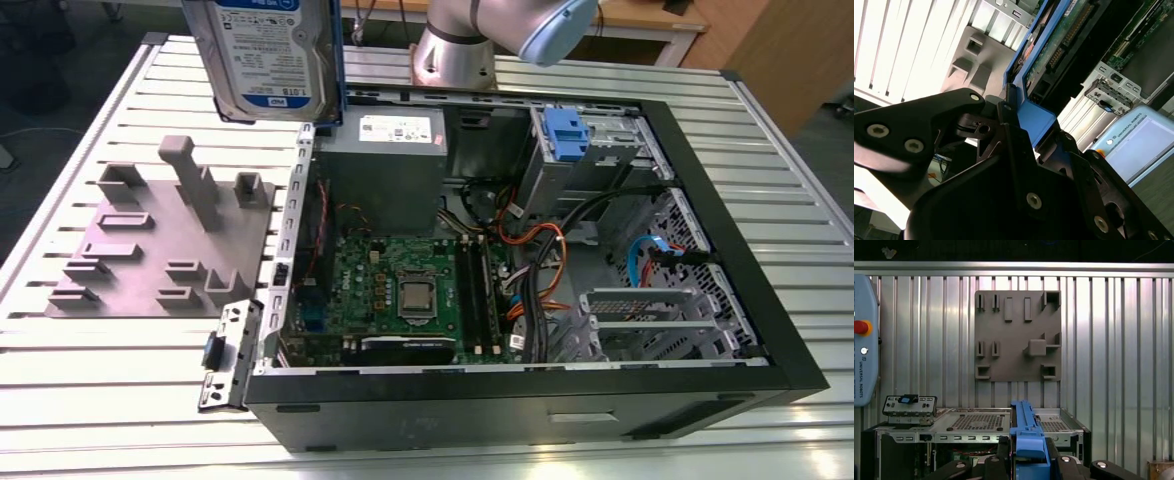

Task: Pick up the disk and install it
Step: 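Pick up the disk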

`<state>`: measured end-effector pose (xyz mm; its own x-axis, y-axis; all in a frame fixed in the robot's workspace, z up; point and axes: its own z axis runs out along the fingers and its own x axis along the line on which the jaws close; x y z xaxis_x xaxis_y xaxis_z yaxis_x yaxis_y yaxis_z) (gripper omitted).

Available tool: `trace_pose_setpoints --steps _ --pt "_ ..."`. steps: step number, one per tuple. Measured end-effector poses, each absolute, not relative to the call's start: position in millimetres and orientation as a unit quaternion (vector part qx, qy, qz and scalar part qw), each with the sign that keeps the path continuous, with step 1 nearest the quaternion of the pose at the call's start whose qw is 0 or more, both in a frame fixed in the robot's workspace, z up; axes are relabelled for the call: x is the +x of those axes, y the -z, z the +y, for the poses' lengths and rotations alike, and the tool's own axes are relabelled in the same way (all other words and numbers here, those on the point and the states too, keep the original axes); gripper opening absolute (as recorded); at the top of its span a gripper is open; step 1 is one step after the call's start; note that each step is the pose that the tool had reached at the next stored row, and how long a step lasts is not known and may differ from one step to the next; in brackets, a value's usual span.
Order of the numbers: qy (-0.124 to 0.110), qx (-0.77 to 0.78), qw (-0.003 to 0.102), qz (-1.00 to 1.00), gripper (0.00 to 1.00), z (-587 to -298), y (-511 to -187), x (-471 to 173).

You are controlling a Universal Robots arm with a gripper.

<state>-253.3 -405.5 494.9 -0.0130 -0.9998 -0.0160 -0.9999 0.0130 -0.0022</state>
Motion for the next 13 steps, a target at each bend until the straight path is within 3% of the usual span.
trace_pose_setpoints --steps 13 --pt "-0.005 -0.702 0.006 0.712 0.37 -406.6 -494.9 -249.7"
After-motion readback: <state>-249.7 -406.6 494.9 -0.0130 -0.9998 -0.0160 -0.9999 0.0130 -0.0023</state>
